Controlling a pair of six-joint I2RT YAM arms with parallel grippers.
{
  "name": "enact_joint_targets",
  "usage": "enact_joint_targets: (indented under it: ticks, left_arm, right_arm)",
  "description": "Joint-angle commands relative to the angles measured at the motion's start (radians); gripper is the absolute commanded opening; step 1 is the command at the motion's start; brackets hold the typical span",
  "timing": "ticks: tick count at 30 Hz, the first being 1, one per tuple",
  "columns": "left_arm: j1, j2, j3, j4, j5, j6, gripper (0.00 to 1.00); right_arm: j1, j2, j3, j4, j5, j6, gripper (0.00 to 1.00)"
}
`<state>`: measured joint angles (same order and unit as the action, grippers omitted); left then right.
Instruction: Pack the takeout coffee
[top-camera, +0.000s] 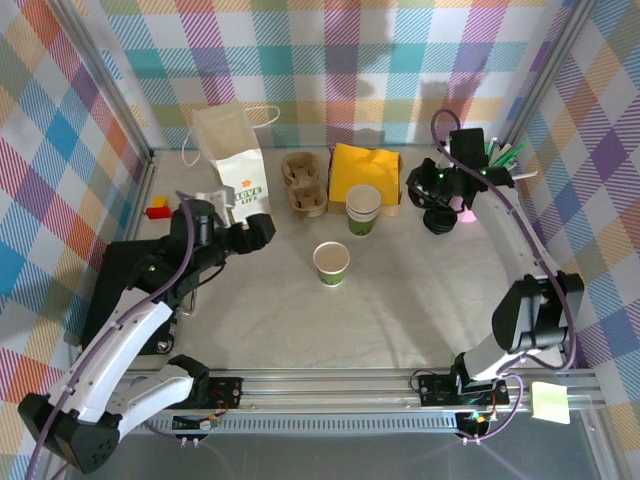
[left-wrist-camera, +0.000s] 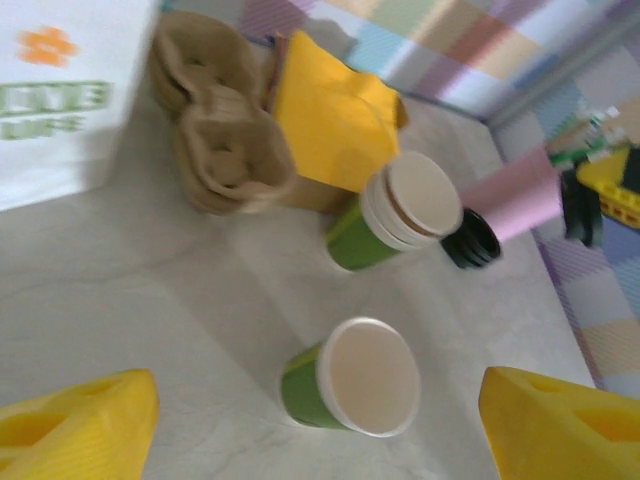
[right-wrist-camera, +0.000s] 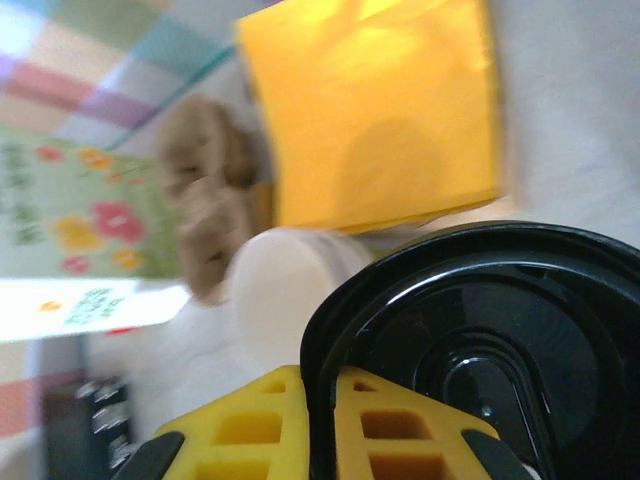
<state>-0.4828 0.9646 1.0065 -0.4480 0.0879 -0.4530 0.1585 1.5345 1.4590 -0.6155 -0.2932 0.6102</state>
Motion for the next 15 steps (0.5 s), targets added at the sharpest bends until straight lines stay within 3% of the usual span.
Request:
enact_joint_targets:
  ticks: [1,8,15]
  left_arm:
    - [-0.094,0.044,0.036,0.112,0.005,-0.007,0.83]
    - [-0.26,0.178,0.061,0.306,0.012,0.015,0.83]
    - [-0.325,0.256,0.022,0.471,0.05,0.061,0.9]
  right_arm:
    - [0.065,-0.078,-0.072,0.135,-0.164,0.155,0.1]
    - [0.211,-0.192,-0.205,0.294,-0.166,0.338,0.1]
    - [0.292,-0.219,-0.266,0.363,-0.156,0.433,0.11]
